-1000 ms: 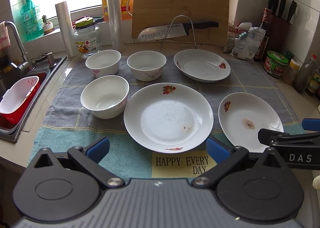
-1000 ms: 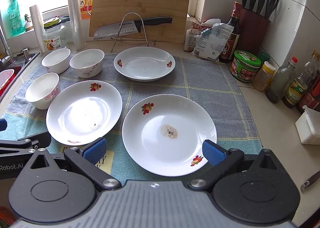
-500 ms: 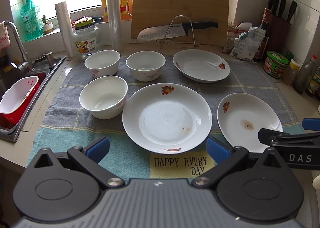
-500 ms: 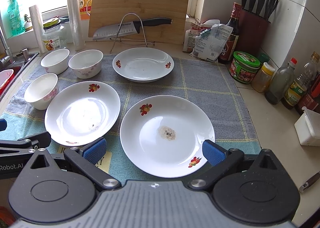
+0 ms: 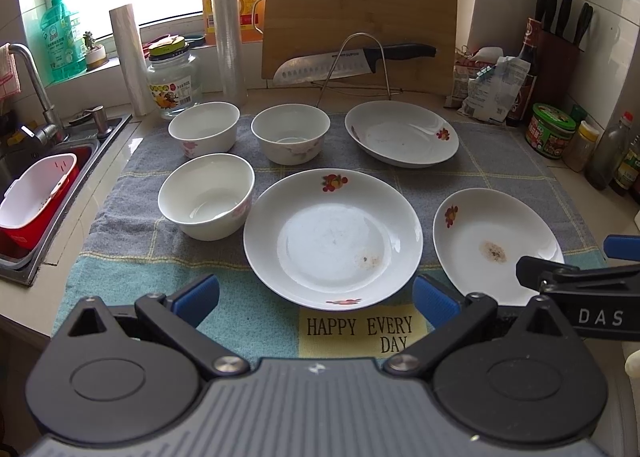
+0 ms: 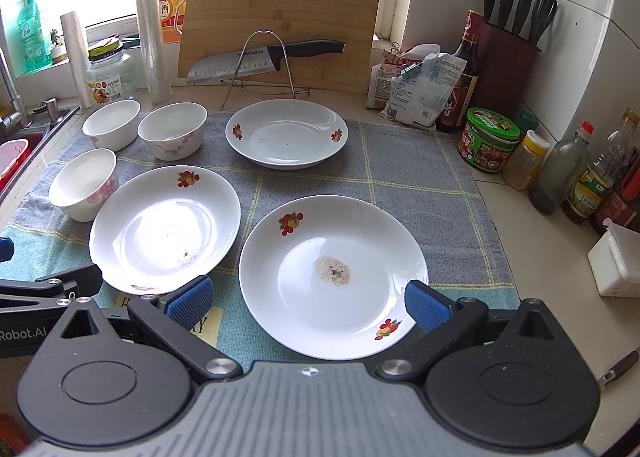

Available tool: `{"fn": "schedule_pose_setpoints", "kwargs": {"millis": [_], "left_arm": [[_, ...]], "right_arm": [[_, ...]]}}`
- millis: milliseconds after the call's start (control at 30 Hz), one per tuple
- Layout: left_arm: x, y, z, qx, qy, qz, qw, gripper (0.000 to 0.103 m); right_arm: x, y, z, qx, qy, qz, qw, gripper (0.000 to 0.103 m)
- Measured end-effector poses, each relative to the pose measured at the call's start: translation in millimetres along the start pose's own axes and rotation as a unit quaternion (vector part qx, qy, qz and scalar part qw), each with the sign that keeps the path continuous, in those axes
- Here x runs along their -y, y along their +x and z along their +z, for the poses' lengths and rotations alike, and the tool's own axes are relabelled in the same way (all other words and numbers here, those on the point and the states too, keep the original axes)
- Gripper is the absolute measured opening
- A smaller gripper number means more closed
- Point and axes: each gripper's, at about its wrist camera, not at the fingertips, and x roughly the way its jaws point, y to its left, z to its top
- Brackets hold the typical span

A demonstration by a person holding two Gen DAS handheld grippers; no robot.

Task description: Organize plates and bowls

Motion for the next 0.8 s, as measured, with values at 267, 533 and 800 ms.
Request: {"fn": "schedule_pose_setpoints", "kwargs": {"millis": [267, 533, 800], "left_arm": [[2, 1, 1, 0.001, 0.001, -0.006, 1.0000, 0.102], [3, 2, 3, 0.005, 0.003, -0.013, 0.9999, 0.102], [3, 7, 5, 0.005, 0.004, -0.016, 0.9998, 0.102]], "right_arm": [[2, -1, -1, 0.008, -0.002, 0.001, 1.000, 0.103], [11, -5, -3, 0.038, -0.021, 0.032, 0.999, 0.103], [29, -7, -14, 0.097, -0.078, 0.071, 0.990, 0.103]]}}
